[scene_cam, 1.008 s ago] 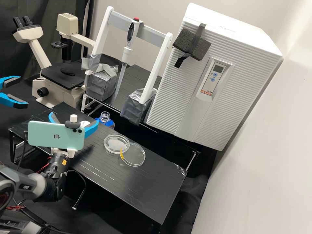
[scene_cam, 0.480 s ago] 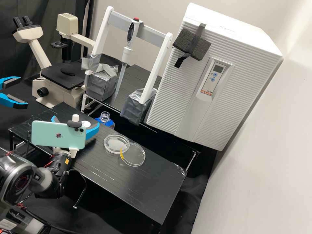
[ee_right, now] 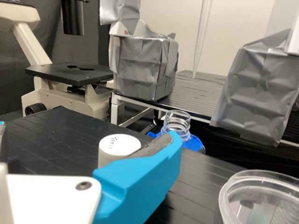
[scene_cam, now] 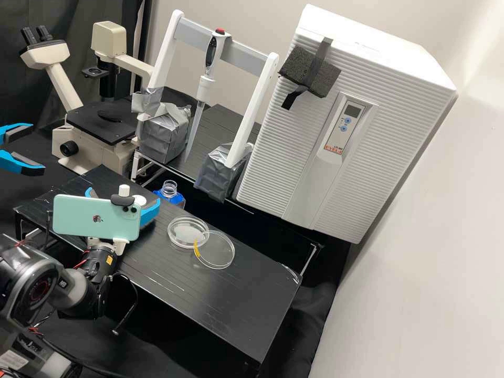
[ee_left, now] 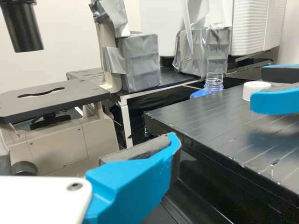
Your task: Close the bottle
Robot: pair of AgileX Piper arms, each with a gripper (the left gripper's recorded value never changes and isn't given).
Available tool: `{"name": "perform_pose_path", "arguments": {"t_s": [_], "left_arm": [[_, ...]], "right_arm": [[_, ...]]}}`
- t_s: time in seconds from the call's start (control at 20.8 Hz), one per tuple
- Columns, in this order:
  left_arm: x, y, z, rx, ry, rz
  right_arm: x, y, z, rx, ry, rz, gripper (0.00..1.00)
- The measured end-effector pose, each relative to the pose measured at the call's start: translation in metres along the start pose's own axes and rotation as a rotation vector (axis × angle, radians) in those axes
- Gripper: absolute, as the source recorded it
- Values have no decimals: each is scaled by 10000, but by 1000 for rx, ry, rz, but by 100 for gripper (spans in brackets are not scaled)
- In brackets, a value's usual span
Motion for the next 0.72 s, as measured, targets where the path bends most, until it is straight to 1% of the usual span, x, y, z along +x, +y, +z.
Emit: {"name": "perform_pose_path", "arguments": {"t_s": [0.1, 0.14, 0.29, 0.72], "left_arm": [[0, 0, 0, 0, 0, 0], [0, 0, 0, 0, 0, 0], [0, 0, 0, 0, 0, 0], [2, -1, 4, 0, -2, 0]], "right_arm": [[6, -9, 21, 3, -10, -6, 0], [6, -6, 33, -2, -17, -4, 0], [-3, -7, 67, 4, -37, -1, 0], [-11, 24, 98, 11, -59, 23, 0]]}}
